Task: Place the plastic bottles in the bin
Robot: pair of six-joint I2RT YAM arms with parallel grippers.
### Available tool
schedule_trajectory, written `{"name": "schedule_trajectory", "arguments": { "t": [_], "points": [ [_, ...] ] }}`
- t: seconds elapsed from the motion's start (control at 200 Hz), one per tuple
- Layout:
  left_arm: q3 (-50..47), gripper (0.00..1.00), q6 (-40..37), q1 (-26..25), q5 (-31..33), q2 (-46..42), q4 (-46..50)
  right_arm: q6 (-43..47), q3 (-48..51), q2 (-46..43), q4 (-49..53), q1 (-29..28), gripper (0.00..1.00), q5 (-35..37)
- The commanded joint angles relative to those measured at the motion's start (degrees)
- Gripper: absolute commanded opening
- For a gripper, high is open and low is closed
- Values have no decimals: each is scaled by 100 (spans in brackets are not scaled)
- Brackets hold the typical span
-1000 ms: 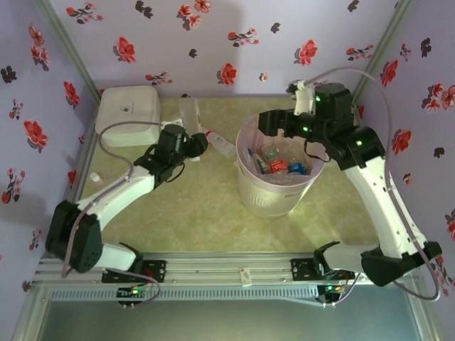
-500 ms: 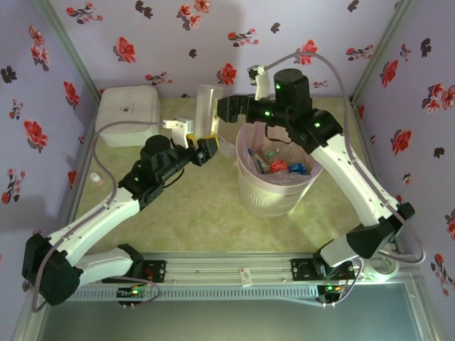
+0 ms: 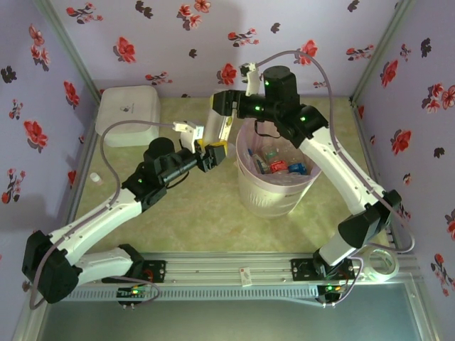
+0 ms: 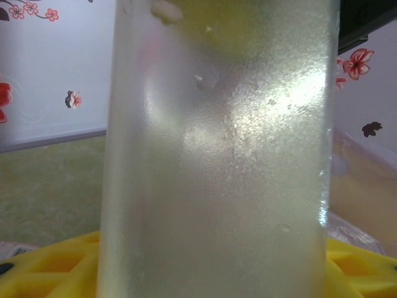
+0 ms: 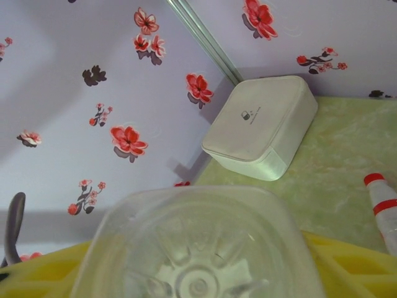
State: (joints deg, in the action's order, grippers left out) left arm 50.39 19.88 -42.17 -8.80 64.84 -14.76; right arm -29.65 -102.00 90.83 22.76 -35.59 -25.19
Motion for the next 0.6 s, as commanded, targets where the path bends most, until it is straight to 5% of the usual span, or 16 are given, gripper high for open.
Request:
{"name": "schedule_trajectory", "arguments": {
  "t": [0.0, 0.065, 0.11, 0.24, 0.32, 0.595],
  "points": [
    [34, 0, -188, -38, -57, 24, -261, -45, -172, -10, -278, -37, 65, -103],
    [7, 1, -178, -41, -28, 46, -314, -42, -161, -25, -283, -29, 61, -83],
    [6, 10, -154, -37, 13, 55, -340, -25, -162, -46, -283, -40, 59, -65],
    [-55, 74, -94, -37, 96, 34, -453, 27, -188, -100, -305, -35, 56, 26],
    [-56, 97, -142, -29, 96, 10, -375, 79, -211, -151, -323, -29, 54, 95],
    [-382, 100, 95, 166, 159, -223, -547, 339, -883, -302, -58, 180, 52, 251]
  ]
}}
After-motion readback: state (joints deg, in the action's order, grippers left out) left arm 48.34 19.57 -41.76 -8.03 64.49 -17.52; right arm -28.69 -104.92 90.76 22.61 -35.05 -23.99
